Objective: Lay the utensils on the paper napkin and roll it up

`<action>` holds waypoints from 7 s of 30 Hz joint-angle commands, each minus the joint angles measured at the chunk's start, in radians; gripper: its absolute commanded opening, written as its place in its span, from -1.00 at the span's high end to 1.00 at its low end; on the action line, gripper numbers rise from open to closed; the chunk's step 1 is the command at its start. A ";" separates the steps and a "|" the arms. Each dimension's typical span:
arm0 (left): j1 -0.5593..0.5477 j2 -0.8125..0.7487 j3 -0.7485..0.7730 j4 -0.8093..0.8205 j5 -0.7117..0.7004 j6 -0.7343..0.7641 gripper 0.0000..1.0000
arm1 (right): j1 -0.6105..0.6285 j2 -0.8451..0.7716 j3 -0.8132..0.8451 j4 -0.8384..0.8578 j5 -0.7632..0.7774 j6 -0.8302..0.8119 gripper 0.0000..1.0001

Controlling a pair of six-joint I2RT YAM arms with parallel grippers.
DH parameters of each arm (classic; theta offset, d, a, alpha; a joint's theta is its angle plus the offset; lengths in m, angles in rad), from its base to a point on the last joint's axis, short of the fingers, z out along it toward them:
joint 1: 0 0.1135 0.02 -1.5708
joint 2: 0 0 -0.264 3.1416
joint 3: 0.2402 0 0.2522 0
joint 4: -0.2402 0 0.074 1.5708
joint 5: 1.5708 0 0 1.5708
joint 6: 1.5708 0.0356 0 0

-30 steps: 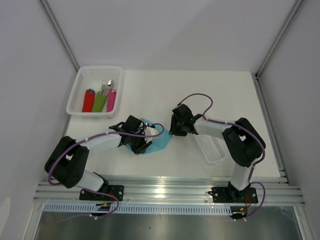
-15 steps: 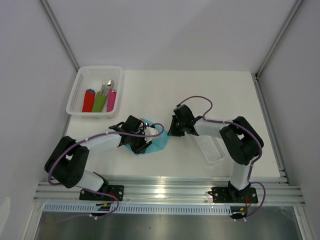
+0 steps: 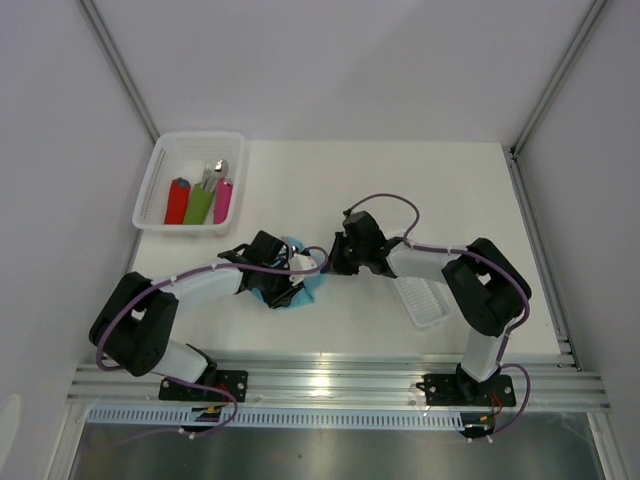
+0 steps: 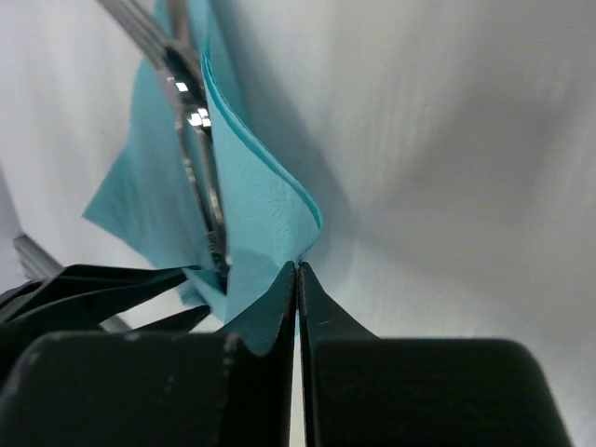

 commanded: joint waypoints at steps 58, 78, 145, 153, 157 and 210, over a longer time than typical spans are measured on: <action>0.246 -0.122 0.058 -0.103 0.187 -0.039 -0.41 | 0.174 0.305 0.243 0.240 -0.196 0.150 0.83; 0.245 0.010 0.115 -0.040 0.049 -0.097 -0.11 | 0.156 0.257 0.166 0.314 -0.126 0.285 1.00; 0.156 -0.128 -0.004 -0.178 0.132 0.907 -0.28 | 0.157 0.260 0.134 0.361 -0.135 0.300 1.00; 0.113 -0.079 -0.008 -0.123 0.078 0.926 0.09 | 0.162 0.254 0.122 0.376 -0.132 0.312 1.00; 0.113 -0.050 0.009 -0.156 0.066 0.940 0.15 | 0.162 0.251 0.122 0.376 -0.132 0.311 1.00; 0.073 0.057 0.091 -0.155 -0.143 0.822 0.93 | 0.128 0.203 0.025 0.340 -0.127 0.268 1.00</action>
